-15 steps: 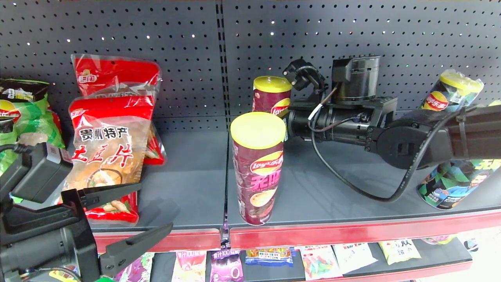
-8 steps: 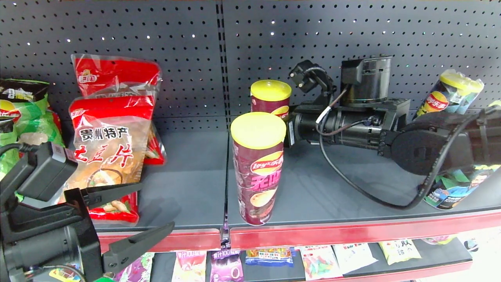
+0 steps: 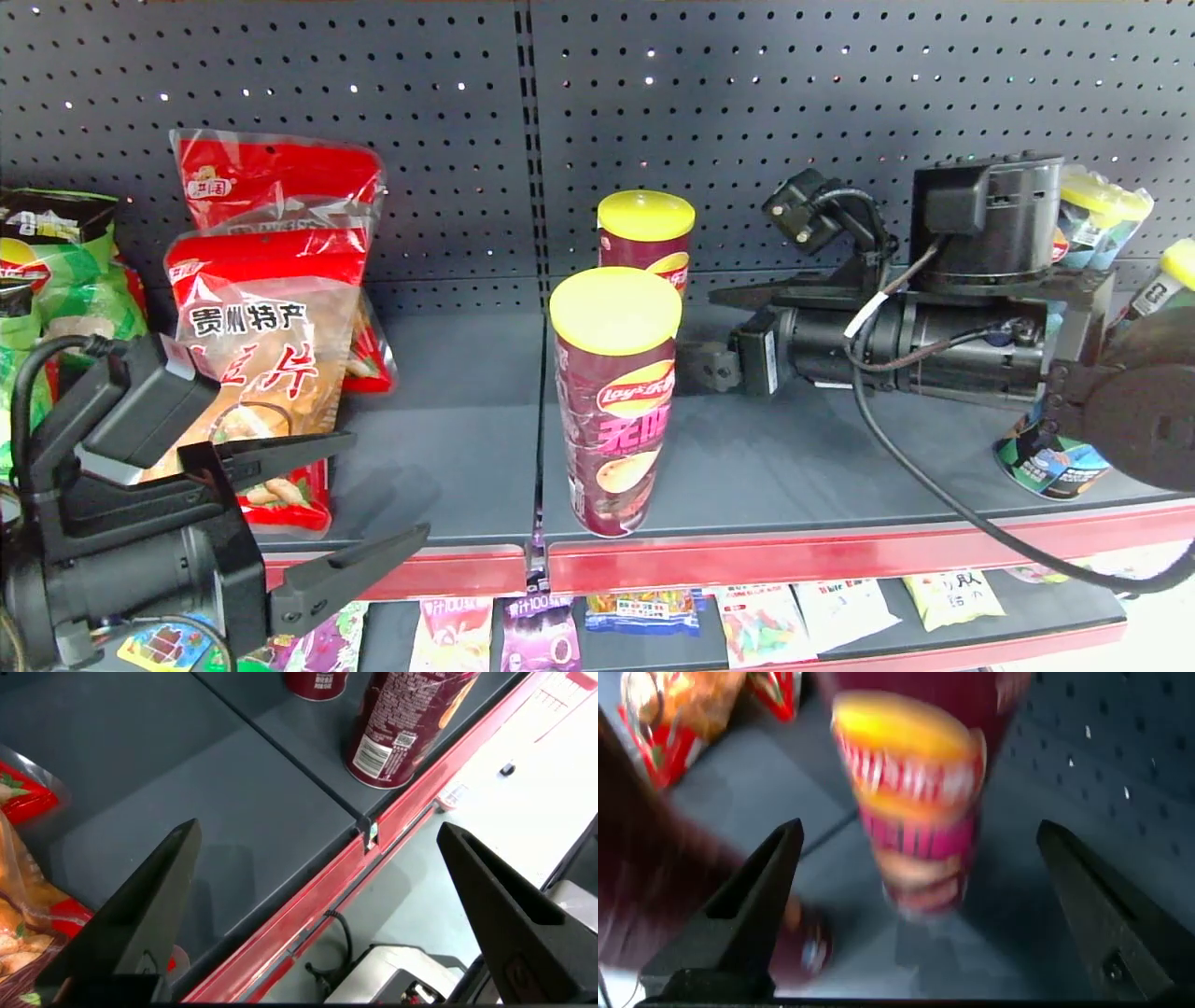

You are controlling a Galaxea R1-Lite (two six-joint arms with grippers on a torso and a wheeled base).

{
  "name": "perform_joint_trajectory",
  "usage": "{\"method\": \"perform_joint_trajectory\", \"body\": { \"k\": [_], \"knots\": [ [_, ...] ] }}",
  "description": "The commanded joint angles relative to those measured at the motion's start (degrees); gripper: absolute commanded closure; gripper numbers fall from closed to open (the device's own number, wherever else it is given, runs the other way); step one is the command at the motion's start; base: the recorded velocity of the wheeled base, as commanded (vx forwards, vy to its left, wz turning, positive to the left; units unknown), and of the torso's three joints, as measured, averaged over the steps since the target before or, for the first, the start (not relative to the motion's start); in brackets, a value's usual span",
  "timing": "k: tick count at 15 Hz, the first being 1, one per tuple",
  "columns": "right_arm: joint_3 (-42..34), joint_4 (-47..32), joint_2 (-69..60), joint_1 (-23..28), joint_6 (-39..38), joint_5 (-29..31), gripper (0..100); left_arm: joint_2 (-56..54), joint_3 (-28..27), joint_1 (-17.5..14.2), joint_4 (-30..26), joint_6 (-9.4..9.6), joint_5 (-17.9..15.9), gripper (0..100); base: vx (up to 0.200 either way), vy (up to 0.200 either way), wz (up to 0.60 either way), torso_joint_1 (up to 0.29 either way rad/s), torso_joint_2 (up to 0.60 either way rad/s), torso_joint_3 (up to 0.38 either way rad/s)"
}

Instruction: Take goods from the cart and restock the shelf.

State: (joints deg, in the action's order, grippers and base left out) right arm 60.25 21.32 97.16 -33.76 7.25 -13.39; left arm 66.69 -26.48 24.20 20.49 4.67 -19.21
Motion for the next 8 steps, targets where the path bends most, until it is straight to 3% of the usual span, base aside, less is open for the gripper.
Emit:
{"method": "perform_joint_trajectory", "body": {
  "k": [1,3,6,8],
  "knots": [
    [-3.2,0.0,-3.6,1.1,0.0,0.1,0,2.3,-0.5,0.2,0.0,0.78,0.0,0,0.0,0.0,0.0,0.0,0.0,0.0],
    [-7.8,0.0,-7.2,2.1,0.0,0.2,0,5.5,-2.0,0.2,0.0,3.15,-0.1,0,0.0,0.0,0.0,0.0,0.0,0.0],
    [-13.8,-0.1,-12.5,2.0,0.0,1.9,0,9.2,-3.5,0.4,0.0,4.82,-0.1,0,0.0,0.0,0.0,0.0,0.0,0.0],
    [-21.8,-0.1,-20.8,1.9,0.3,2.0,0,13.2,-5.1,2.4,0.0,5.61,-0.2,0,0.0,0.0,0.0,0.0,0.0,0.0]
  ]
}}
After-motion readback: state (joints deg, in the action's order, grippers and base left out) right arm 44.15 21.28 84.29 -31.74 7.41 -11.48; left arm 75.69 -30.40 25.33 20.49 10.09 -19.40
